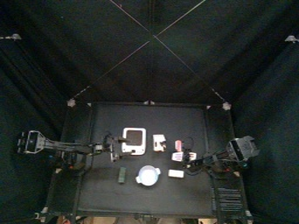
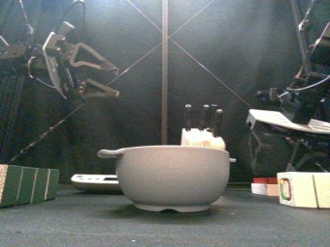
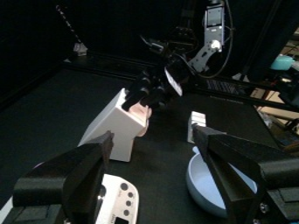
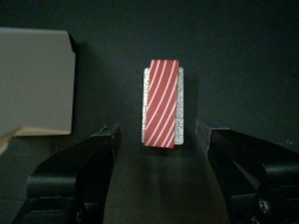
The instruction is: Put salmon sushi right of knife holder
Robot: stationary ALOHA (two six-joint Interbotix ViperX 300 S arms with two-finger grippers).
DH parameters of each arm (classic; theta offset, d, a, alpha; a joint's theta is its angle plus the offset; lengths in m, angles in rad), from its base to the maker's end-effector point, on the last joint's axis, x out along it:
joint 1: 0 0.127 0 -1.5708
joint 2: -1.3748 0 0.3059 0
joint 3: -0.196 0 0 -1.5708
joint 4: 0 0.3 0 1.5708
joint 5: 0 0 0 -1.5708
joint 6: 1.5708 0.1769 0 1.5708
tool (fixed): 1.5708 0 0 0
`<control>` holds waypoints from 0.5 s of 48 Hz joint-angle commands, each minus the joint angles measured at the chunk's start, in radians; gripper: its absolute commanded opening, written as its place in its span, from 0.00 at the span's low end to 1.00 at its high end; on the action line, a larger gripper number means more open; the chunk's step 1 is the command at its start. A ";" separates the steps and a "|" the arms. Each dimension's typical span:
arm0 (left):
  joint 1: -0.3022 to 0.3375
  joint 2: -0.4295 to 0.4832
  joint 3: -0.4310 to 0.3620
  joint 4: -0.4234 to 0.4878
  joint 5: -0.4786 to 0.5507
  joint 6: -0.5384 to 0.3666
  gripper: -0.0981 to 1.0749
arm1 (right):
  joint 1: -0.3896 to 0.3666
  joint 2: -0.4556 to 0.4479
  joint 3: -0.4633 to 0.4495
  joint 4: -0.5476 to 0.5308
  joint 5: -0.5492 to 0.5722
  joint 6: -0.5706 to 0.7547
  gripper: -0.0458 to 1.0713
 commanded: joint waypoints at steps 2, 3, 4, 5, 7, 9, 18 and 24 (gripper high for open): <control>0.008 -0.008 -0.008 0.000 -0.003 0.002 0.97 | -0.003 -0.081 0.015 -0.023 0.026 0.000 0.92; 0.008 -0.009 -0.008 0.000 -0.003 0.002 0.97 | -0.003 -0.089 0.020 -0.028 0.028 0.002 0.92; 0.009 -0.011 -0.006 0.000 -0.003 0.002 0.97 | -0.005 -0.101 0.025 -0.037 0.028 0.002 0.92; 0.011 -0.012 -0.005 0.000 -0.003 0.002 0.97 | -0.006 -0.106 0.028 -0.044 0.028 0.002 0.92; 0.012 -0.015 -0.003 0.000 -0.003 0.002 0.97 | -0.008 -0.117 0.035 -0.058 0.028 0.002 0.92; 0.014 -0.018 0.000 0.000 -0.003 0.000 0.97 | -0.009 -0.127 0.040 -0.067 0.028 0.002 0.92; 0.015 -0.029 0.008 0.000 -0.003 0.000 0.97 | -0.020 -0.156 0.063 -0.112 0.023 0.002 0.92; 0.015 -0.031 0.009 0.000 -0.003 0.000 0.97 | -0.023 -0.170 0.077 -0.121 0.011 0.002 0.92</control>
